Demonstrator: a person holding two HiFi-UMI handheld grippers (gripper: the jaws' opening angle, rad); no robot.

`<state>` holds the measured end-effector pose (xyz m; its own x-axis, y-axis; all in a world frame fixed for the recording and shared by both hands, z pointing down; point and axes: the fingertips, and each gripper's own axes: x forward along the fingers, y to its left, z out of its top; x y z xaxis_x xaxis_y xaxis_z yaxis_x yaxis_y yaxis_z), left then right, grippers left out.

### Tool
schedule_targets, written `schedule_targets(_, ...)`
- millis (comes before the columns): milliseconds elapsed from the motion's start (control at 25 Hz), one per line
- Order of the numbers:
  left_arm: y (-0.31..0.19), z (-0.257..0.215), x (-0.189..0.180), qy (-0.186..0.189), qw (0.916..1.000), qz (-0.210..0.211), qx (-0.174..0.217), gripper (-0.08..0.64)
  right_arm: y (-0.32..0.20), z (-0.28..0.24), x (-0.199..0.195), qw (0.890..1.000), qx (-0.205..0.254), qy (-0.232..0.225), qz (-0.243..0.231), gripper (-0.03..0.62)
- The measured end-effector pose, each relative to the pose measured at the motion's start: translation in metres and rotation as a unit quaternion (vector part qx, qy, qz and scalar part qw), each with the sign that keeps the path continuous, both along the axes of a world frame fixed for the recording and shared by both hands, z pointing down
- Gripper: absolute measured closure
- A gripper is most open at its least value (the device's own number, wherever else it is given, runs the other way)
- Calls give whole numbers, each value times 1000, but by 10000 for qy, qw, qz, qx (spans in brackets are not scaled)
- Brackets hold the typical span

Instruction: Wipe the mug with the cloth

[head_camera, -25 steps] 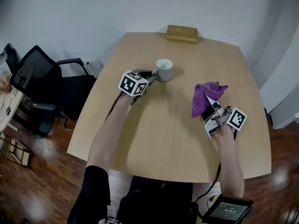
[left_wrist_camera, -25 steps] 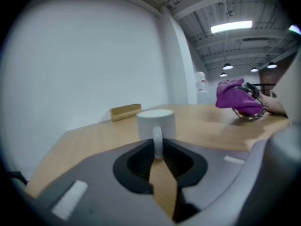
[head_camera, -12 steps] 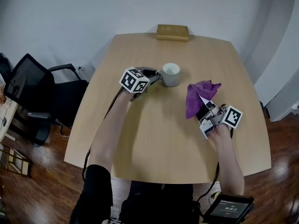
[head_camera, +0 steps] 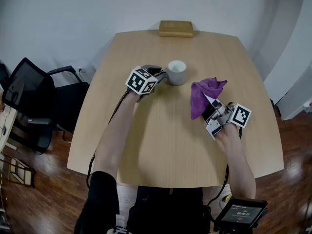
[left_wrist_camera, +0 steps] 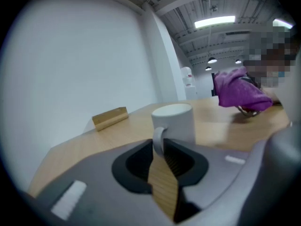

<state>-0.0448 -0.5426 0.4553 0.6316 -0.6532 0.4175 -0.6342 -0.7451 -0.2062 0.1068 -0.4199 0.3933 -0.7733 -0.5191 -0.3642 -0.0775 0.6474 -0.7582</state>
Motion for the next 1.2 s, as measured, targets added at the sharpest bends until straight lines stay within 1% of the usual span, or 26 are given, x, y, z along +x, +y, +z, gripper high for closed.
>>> schedule_targets(200, -4, 0, -1, 8, 9999, -128, 35, 454, 0, 0, 0, 10000, 10, -35, -7, 529)
schedule_targets(320, -1, 3, 1, -16, 9999, -116, 22, 454, 3, 2, 2, 10000, 66, -19, 8, 529)
schedule_targets(440, 2, -1, -13, 44, 9996, -271, 115, 443, -3, 5, 3, 9999, 156, 40, 0, 529)
schedule_targets(560, 11, -14, -39, 252, 9973, -628, 273, 440, -8, 4, -2, 10000, 57, -41, -45, 529)
schedule_targets(600, 17, -19, -45, 391, 9960, -736, 313, 436, -8, 3, -3, 10000, -36, -76, -50, 529)
schedule_targets(680, 31, -28, -49, 801, 9927, -833, 345, 434, -4, 3, -2, 9997, -183, -123, -42, 529)
schedule_targets(760, 48, -36, -44, 1262, 9886, -751, 342, 436, -2, 2, -1, 9997, -206, -137, -63, 529)
schedule_targets(840, 66, -42, -35, 1657, 9839, -584, 332, 436, -1, -1, -4, 9995, -196, -186, -154, 529)
schedule_targets(960, 90, -48, -16, 2118, 9766, -257, 272, 436, 1, -7, -8, 9986, -209, -345, -330, 529)
schedule_targets(1080, 112, -53, 12, 2278, 9734, 138, 183, 439, 3, -6, -6, 9984, -230, -410, -323, 529)
schedule_targets(1200, 130, -59, 32, 2323, 9715, 404, 251, 442, 3, -4, -4, 9983, -214, -459, -297, 529)
